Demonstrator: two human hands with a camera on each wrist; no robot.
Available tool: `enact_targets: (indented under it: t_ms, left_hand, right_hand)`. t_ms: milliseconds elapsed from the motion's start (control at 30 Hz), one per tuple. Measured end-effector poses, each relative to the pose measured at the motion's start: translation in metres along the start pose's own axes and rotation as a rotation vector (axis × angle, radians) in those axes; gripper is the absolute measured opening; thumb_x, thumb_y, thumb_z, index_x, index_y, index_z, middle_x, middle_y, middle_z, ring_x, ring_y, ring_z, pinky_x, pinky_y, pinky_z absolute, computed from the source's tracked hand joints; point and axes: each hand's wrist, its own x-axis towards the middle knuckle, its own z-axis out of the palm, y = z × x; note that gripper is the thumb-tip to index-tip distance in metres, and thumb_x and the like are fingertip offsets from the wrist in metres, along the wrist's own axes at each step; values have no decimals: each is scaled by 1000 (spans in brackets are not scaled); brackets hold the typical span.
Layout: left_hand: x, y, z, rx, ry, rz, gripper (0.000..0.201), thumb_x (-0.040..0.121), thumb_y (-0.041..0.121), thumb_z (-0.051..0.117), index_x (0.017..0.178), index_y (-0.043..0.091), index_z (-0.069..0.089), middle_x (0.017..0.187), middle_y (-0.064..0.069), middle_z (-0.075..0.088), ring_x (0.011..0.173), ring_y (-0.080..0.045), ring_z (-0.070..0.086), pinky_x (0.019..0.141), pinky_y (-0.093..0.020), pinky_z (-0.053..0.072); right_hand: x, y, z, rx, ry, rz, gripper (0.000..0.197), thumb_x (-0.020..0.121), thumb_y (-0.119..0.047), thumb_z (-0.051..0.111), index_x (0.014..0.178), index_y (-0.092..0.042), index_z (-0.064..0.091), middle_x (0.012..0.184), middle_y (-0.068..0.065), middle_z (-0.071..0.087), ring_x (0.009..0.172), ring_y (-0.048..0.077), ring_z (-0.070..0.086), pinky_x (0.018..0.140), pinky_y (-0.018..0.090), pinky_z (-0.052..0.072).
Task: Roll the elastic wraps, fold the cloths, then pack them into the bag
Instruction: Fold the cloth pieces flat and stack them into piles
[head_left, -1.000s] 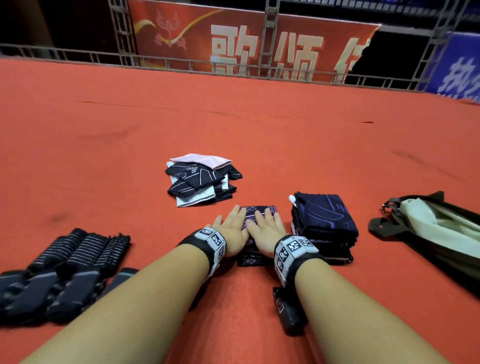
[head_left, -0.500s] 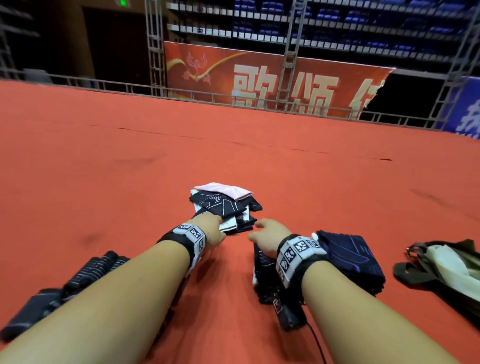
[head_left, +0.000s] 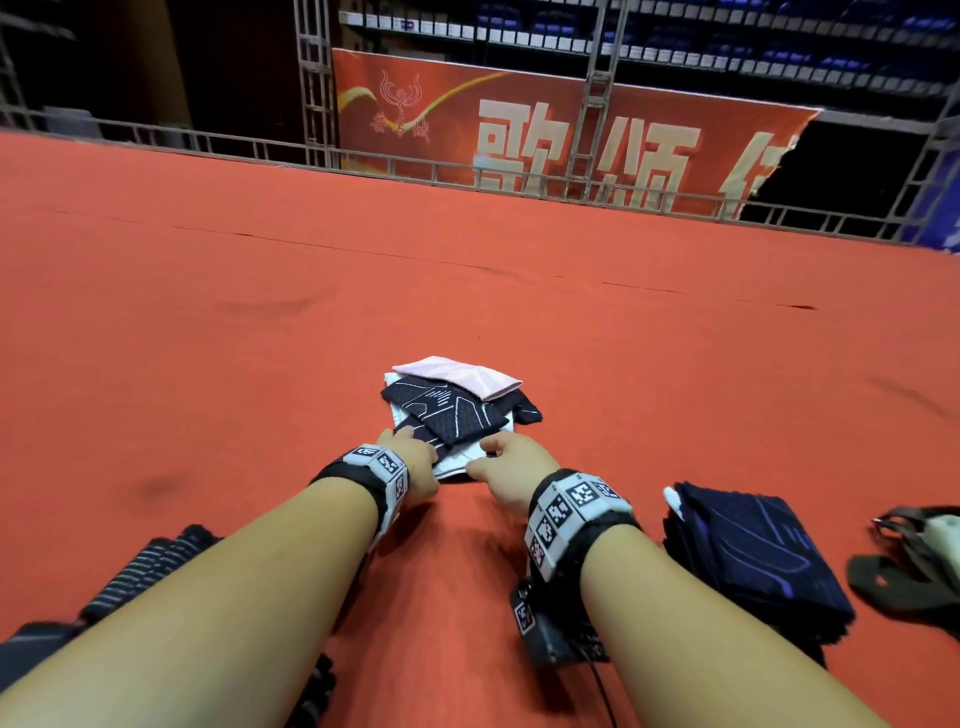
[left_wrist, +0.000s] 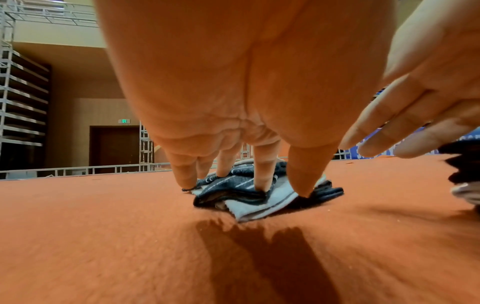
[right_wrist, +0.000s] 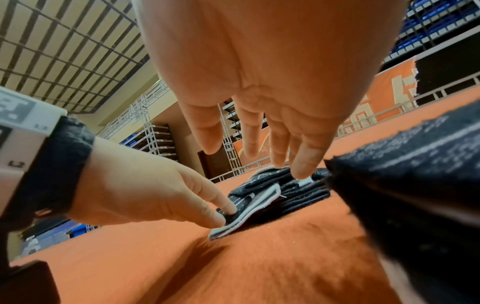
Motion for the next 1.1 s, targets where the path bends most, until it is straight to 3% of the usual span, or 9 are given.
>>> enact_targets:
  t_ms: [100,233,333,433,567,700,867,967,1100]
  left_hand:
    - [5,4,3,33,-4,13,32,99,24,49,128,19,62,137,-10,50,133,-29,41,104,-32,35]
    - [5,2,2,-21,-10,15,32,94,10,47,121,7,65,129,-12,60,120,-30,59,98,-35,48]
    - [1,-1,-1,-85,7,26,44,89,7,49,130,18,61,132,-7,62,117,-28,61,95,-33,50]
    - [0,0,1,-84,-30,59,50,93,11,47,138,31,56,148,-7,48,132,-27,51,104,-32,42]
    - [2,8,12,60,-88,49,40,96,14,43,131,24,60,147,-13,40,135,-37,41,111,-41,36]
    - [-4,6,3,-37,80,53,36,92,13,49,126,13,60,135,-9,55,125,-30,54,104,-36,43]
    - [-30,-7,-42,-311,400,48,41,86,13,55,123,27,65,130,-3,64,114,-30,63,94,-36,52]
    - [-58,-9,-74,-485,509,83,35,83,6,55,109,27,64,107,0,67,96,-27,62,77,-29,45]
    - [-98,-8,-110,-614,506,190,38,82,2,52,104,30,65,98,6,67,79,-17,60,62,-24,40]
  right_hand:
    - [5,7,1,20,9,12,51,88,-29,67,136,-17,59,136,2,61,120,20,59,96,26,45]
    - [6,11,1,64,34,31,46,86,-27,68,131,-16,64,127,3,67,110,20,63,95,29,48]
    - [1,10,-1,84,49,21,42,86,-25,68,127,-15,67,120,4,69,100,19,64,87,29,49]
    - [-8,9,-5,82,56,10,36,87,-20,67,119,-5,68,115,12,71,104,30,66,89,37,52]
    - [-13,14,-11,82,57,22,32,88,-20,67,117,-7,70,104,8,70,102,26,65,87,32,49]
    - [-9,16,-19,100,53,32,30,89,-22,68,118,-15,69,103,-2,65,92,13,59,78,21,40]
    - [-19,11,-24,116,82,42,29,89,-19,67,117,-11,69,101,4,68,86,16,58,75,24,41]
    - [-31,5,-27,130,115,43,26,86,-19,69,111,-11,71,93,4,67,76,17,58,72,28,47]
    - [-52,-7,-37,146,135,27,44,84,-22,70,127,-18,64,117,4,70,95,19,66,82,27,50]
